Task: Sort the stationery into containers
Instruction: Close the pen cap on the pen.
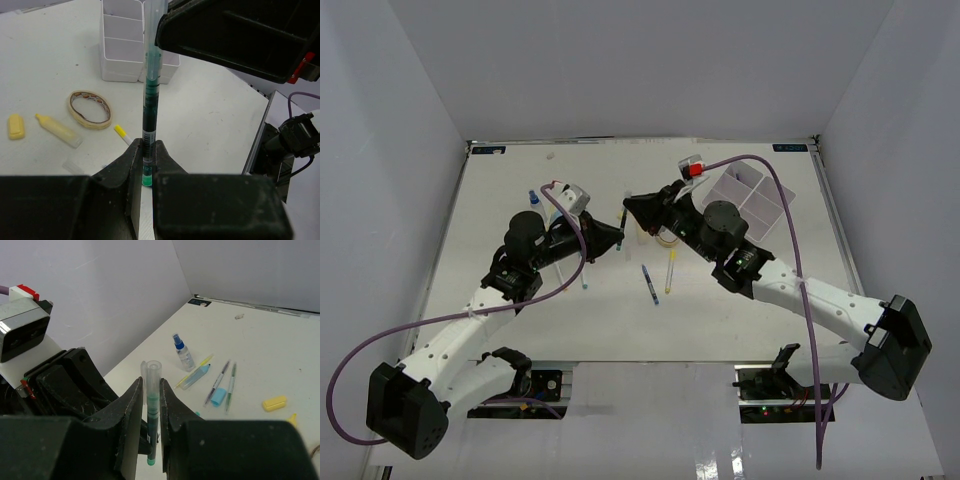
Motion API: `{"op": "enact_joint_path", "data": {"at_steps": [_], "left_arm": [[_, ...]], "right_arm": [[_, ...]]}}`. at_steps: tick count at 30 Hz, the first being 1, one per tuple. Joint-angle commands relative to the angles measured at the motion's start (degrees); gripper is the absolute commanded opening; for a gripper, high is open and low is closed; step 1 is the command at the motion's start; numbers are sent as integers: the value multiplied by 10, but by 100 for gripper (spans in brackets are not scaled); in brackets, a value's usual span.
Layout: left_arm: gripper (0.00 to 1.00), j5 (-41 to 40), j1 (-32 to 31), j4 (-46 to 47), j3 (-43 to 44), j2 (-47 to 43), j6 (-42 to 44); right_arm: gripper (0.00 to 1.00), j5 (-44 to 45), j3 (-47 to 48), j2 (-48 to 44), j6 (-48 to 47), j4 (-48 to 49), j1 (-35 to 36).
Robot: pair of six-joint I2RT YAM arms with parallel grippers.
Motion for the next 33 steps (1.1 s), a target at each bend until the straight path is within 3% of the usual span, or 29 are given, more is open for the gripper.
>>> {"op": "enact_joint_path", "data": {"at_steps": [1,9,17,33], "left_arm": [[0,0,9,165,22,-51,13],[0,16,9,129,-24,-69,38],[0,19,8,121,-25,-67,47],[0,1,8,108,-20,-55,44]], "right_arm": [[12,-59,-27,18,-14,-220,29],[14,-40,-11,10,-29,-222,29],[23,-13,-1,-3,-32,-219,26],[59,7,15,-90,-56,-245,20]]}}
